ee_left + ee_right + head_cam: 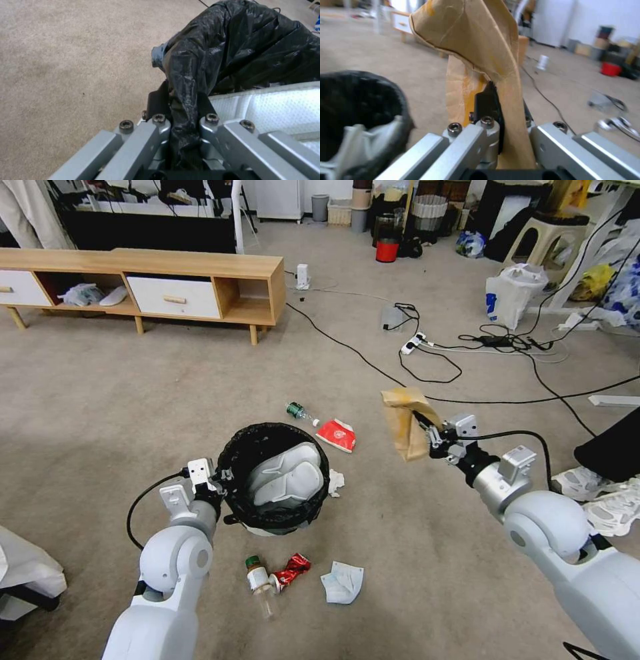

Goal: Pick up the trash bin and place the garbage on the floor into it.

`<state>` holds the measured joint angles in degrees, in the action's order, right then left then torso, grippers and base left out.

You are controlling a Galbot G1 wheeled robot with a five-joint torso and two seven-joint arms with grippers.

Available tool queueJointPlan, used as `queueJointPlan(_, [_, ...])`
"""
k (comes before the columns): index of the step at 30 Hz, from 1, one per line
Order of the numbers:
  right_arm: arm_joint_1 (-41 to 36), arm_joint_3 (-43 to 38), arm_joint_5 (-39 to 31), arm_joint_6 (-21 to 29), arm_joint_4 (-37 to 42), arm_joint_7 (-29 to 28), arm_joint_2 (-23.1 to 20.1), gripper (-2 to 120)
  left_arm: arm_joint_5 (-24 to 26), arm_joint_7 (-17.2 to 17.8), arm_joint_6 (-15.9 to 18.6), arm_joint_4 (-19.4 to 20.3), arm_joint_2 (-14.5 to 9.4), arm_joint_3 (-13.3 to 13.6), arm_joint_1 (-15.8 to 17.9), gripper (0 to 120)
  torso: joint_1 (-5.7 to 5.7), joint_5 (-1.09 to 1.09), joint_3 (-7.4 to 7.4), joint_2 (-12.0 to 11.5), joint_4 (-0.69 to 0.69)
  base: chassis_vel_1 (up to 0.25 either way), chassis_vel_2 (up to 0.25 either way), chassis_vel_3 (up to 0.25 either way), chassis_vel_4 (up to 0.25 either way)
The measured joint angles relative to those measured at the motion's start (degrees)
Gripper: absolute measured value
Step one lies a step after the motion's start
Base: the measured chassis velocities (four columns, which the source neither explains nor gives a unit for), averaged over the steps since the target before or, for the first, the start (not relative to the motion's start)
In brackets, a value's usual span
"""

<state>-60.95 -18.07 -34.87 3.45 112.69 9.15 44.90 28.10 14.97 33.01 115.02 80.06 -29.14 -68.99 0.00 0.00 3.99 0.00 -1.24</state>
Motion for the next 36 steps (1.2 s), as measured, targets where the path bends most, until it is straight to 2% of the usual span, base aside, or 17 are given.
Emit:
queueJointPlan(4, [0.75, 1.24, -0.31, -4.69, -1.58, 5.33, 0.09, 0, -0.01, 0.00, 0.00, -0.21, 0.12, 0.03, 0.00, 5, 0.00, 0.00, 0.00, 0.00, 0.00, 0.000, 0.000, 0.000, 0.000])
queueJointPlan(17, [4.09, 5.41, -0.61, -11.10, -4.71, 15.67, -0.19, 0, -0.11, -0.11, -0.16, -0.66, 0.87, 1.33, 0.03, 5, 0.00, 0.00, 0.00, 0.00, 0.00, 0.000, 0.000, 0.000, 0.000])
queueJointPlan(22, [5.38, 6.73, -1.47, -13.21, -5.48, 19.63, 0.51, 0, -0.29, -0.19, -0.22, -1.69, 0.41, 3.49, 0.66, 5, 0.00, 0.00, 0.00, 0.00, 0.00, 0.000, 0.000, 0.000, 0.000])
queueJointPlan(29, [5.41, 6.61, -1.63, -13.47, -5.46, 20.36, 0.33, 0, -0.76, -0.11, -0.58, -3.42, 0.16, 6.61, 2.27, 5, 0.00, 0.00, 0.00, 0.00, 0.00, 0.000, 0.000, 0.000, 0.000])
queueJointPlan(30, [5.16, 6.29, -1.63, -13.50, -5.43, 20.45, 0.17, 0, -0.71, 0.00, -0.71, -4.19, 0.17, 8.21, 3.08, 5, 0.00, 0.00, 0.00, 0.00, -0.01, 0.000, 0.000, 0.000, 0.000])
queueJointPlan(31, [5.16, 6.29, -1.63, -13.50, -5.43, 20.45, 0.17, 0, -0.71, 0.00, -0.71, -4.19, 0.17, 8.21, 3.08, 5, 0.00, 0.00, 0.00, 0.00, -0.01, 0.000, 0.000, 0.000, 0.000])
queueJointPlan(36, [4.72, 5.81, -1.51, -13.51, -5.35, 20.46, 0.19, 0, -0.34, 0.60, -1.09, -6.08, 0.34, 12.34, 4.80, 5, 0.00, 0.00, 0.00, 0.00, -0.01, 0.000, 0.000, 0.000, 0.000])
